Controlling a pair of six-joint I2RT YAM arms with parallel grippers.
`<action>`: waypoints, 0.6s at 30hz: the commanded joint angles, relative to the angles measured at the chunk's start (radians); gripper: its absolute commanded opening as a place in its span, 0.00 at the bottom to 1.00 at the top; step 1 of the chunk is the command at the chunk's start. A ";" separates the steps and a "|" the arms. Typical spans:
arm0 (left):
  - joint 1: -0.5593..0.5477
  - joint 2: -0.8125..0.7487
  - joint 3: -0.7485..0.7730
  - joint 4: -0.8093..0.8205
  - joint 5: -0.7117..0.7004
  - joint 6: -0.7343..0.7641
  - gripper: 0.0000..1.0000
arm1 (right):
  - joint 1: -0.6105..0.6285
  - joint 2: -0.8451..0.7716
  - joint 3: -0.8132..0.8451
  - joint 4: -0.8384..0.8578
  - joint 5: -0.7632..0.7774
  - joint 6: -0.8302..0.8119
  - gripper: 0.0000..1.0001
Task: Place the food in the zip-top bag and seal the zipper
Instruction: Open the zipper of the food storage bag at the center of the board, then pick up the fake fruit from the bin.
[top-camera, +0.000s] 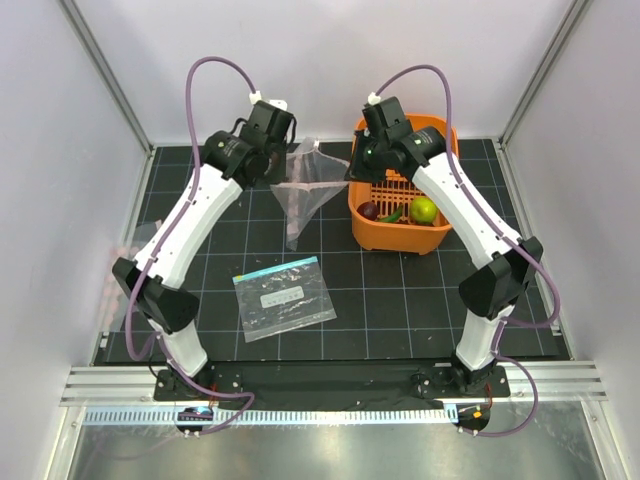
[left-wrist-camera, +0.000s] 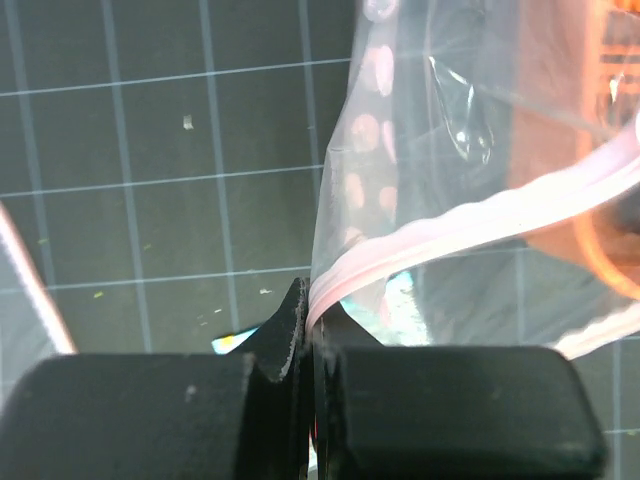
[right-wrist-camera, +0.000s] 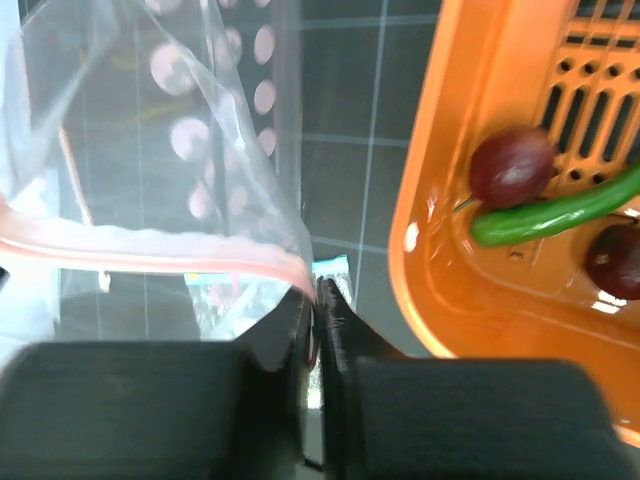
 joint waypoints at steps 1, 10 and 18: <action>0.017 -0.022 0.076 -0.098 -0.130 0.030 0.00 | -0.020 -0.010 -0.020 0.014 -0.033 -0.032 0.16; 0.017 0.023 0.098 -0.084 -0.061 0.005 0.00 | -0.021 0.037 0.002 0.074 -0.132 -0.067 0.52; 0.017 0.081 0.125 -0.090 -0.127 0.028 0.01 | -0.029 0.011 -0.035 0.210 -0.394 -0.090 0.82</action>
